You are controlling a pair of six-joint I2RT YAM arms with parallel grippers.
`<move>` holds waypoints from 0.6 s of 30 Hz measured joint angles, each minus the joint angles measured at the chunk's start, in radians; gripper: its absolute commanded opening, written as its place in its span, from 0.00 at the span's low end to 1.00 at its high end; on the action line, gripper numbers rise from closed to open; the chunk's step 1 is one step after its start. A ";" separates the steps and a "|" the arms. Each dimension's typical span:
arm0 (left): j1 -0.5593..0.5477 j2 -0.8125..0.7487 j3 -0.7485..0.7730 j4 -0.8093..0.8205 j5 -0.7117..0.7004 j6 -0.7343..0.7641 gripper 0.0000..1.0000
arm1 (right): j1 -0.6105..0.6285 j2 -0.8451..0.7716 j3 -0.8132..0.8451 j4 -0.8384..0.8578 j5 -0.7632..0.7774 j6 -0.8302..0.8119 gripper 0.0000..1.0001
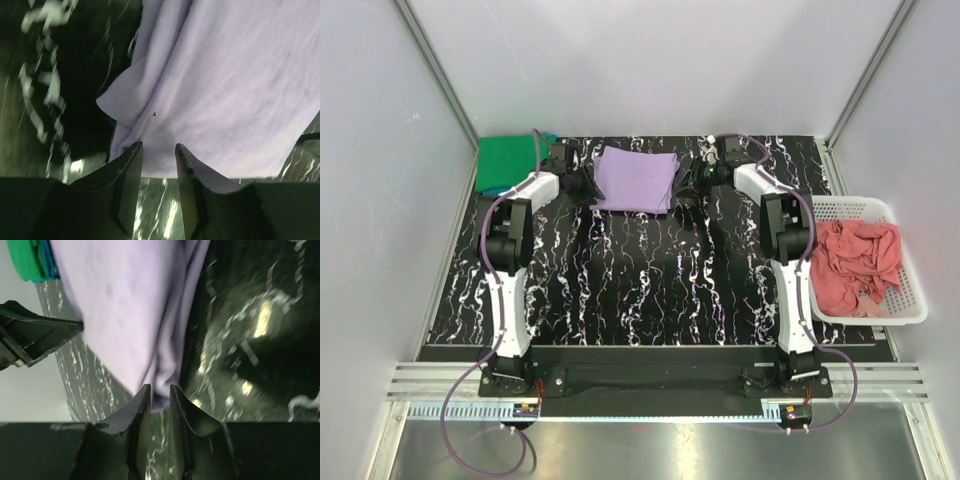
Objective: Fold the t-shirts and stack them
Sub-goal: Fold the tshirt
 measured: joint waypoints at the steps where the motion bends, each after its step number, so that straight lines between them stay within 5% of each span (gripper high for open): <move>1: -0.001 -0.024 -0.025 -0.015 -0.007 0.000 0.41 | 0.000 -0.021 -0.014 -0.005 0.000 -0.005 0.29; 8: -0.003 -0.156 -0.087 -0.091 -0.050 0.006 0.44 | 0.024 -0.178 -0.115 -0.007 0.005 -0.055 0.26; 18: 0.002 -0.053 0.068 -0.184 -0.065 0.057 0.45 | 0.059 -0.099 -0.094 -0.003 0.008 -0.096 0.32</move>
